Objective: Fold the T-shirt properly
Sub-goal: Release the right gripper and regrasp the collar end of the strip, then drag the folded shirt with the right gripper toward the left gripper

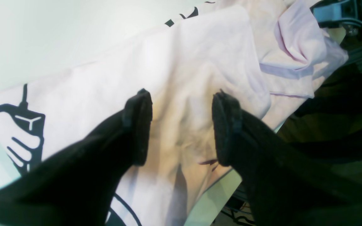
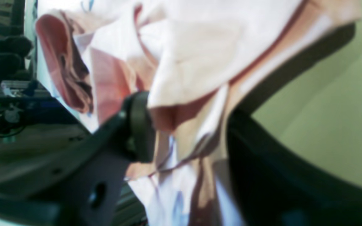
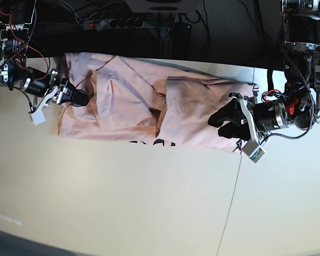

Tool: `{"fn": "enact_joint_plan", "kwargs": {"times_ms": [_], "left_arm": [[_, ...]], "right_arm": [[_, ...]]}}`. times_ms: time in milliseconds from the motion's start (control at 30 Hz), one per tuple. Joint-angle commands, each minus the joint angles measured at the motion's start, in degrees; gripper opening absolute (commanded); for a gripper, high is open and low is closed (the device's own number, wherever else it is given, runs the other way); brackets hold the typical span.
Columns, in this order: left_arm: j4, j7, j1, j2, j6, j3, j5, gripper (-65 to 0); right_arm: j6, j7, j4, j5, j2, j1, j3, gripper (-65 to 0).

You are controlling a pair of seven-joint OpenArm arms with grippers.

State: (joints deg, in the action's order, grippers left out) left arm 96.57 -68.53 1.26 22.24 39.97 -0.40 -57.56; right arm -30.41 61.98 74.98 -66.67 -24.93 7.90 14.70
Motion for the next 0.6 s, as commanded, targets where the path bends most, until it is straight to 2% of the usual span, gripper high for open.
{"fn": "enact_joint_plan", "kwargs": {"times_ms": [0, 67, 200, 333, 467, 567], "left_arm": [[0.74, 1.01, -0.92, 0.66, 0.03, -0.37, -1.09, -31.5], [0.74, 1.01, -0.92, 0.66, 0.03, -0.37, -1.09, -31.5], [0.74, 1.01, -0.92, 0.66, 0.03, -0.37, -1.09, -31.5], [0.74, 1.03, -0.92, 0.66, 0.03, -0.37, -1.11, -31.5], [0.74, 1.03, -0.92, 0.66, 0.03, -0.37, -1.16, -31.5], [0.74, 1.01, -0.94, 0.81, 0.03, -0.37, -1.38, -31.5]], "right_arm": [[-4.07, 2.27, -0.07, 3.39, -0.61, 0.20, -0.33, -41.8], [-4.07, 1.70, -0.07, 3.72, -0.61, 0.20, -0.33, -47.9], [-4.09, 0.74, -0.07, 3.72, -0.59, 0.20, -0.33, -64.2], [-4.09, -0.48, -0.07, 6.01, -0.59, 0.20, -0.33, -65.0], [-4.09, -6.86, -0.07, 13.09, -0.81, 0.20, -0.31, -65.0], [-4.07, -9.53, -0.07, 14.29, -1.77, 0.09, -0.15, -65.0]]}}
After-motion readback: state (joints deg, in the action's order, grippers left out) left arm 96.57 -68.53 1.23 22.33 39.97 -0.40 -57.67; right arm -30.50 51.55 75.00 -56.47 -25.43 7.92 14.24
